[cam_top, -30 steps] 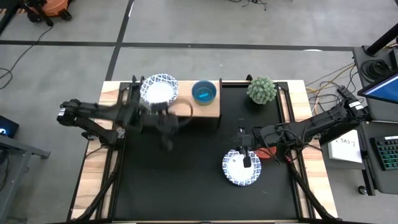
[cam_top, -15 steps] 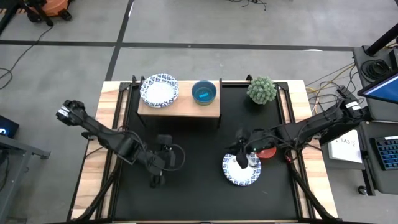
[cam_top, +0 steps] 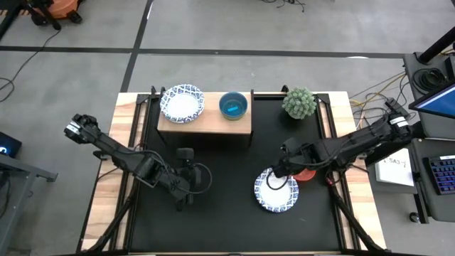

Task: Place and stack bowls onto a shelf
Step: Stack the orange bowl on top of the blue bowl on the shelf

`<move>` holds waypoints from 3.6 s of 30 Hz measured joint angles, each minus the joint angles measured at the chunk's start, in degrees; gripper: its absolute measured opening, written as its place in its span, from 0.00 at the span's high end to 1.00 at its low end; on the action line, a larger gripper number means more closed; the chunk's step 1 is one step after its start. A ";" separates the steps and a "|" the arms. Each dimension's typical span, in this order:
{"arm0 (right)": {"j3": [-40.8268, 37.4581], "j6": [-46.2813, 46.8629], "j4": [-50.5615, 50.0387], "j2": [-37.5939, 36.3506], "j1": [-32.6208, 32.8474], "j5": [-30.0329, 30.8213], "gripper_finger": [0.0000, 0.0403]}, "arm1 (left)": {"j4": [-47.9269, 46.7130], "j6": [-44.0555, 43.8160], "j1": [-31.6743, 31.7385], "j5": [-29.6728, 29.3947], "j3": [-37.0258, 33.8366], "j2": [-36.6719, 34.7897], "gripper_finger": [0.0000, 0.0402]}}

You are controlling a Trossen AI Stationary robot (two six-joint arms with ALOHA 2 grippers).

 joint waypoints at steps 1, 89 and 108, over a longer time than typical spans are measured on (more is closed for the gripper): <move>0.14 0.20 0.05 0.65 0.00 -0.09 0.84 | -0.29 0.00 0.00 -0.73 0.00 0.00 0.91; 7.48 13.27 -19.56 15.05 0.17 -4.97 0.50 | -3.29 -1.57 0.02 -8.23 -1.68 0.02 0.91; -1.69 15.11 -8.92 17.91 0.00 -4.94 0.74 | -3.04 -1.71 0.10 -11.08 -1.73 0.02 0.91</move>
